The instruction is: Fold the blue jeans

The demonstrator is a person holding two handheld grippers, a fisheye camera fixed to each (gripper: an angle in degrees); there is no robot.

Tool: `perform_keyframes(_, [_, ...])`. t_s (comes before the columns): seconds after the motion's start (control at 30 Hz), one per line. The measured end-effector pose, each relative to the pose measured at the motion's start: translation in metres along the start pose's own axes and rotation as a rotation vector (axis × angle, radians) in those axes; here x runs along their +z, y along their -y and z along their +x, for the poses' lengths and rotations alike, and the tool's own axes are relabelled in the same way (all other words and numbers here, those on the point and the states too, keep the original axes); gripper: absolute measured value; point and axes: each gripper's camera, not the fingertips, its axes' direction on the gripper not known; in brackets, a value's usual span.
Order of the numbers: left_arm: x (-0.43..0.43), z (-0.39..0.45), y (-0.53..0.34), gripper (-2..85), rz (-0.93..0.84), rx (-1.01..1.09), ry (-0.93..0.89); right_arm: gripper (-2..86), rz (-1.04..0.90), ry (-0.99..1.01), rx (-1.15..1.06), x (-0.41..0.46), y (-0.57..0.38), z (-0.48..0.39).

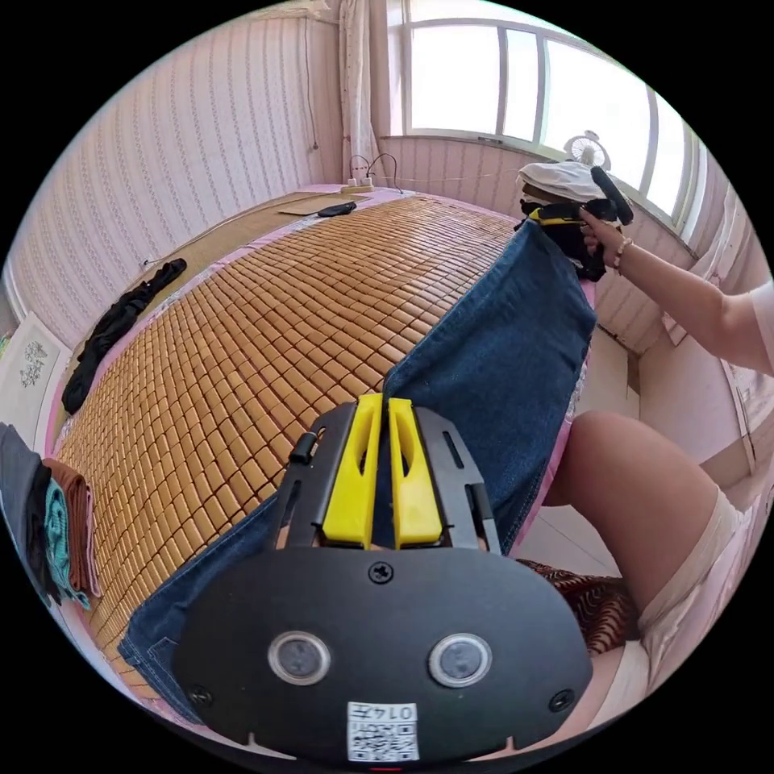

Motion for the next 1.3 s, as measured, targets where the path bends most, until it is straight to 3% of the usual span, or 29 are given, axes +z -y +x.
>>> perform_keyframes(0.13, [0.031, -0.013, -0.008, 2.5, -0.103, -0.086, 0.108, 9.5, -0.182, -0.056, 0.029, 0.034, 0.004, 0.009])
perform_keyframes(0.2, [0.041, -0.018, -0.012, 3.3, -0.154, -0.128, 0.108, 9.3, -0.155, -0.043, 0.073, 0.018, -0.021, 0.021])
perform_keyframes(0.4, [-0.013, -0.002, -0.029, 6.0, 0.029, -0.122, -0.04, 7.7, -0.146, -0.046, 0.293, -0.035, -0.167, 0.073])
perform_keyframes(0.5, [-0.025, 0.021, -0.046, 6.6, -0.009, -0.101, -0.156, 7.6, -0.203, 0.07, 0.473, -0.019, -0.228, 0.094])
perform_keyframes(0.57, [-0.026, 0.04, -0.064, 6.8, -0.049, -0.095, -0.153, 7.7, -0.131, 0.214, 0.559, -0.016, -0.254, 0.101])
perform_keyframes(0.67, [-0.025, 0.054, -0.083, 7.0, -0.087, -0.13, -0.132, 7.9, 0.027, 0.229, 0.572, -0.03, -0.262, 0.095])
perform_keyframes(0.83, [-0.02, 0.056, -0.099, 7.2, -0.107, -0.21, -0.077, 5.2, -0.035, 0.29, 0.651, -0.005, -0.251, 0.107])
perform_keyframes(1.0, [-0.021, 0.056, -0.112, 7.0, -0.14, -0.261, -0.136, 1.0, 0.061, 0.4, 0.62, -0.043, -0.244, 0.11])
perform_keyframes(1.3, [-0.031, 0.067, -0.114, 7.5, -0.201, -0.244, -0.031, 0.4, -0.123, 0.227, 0.638, -0.014, -0.26, 0.136])
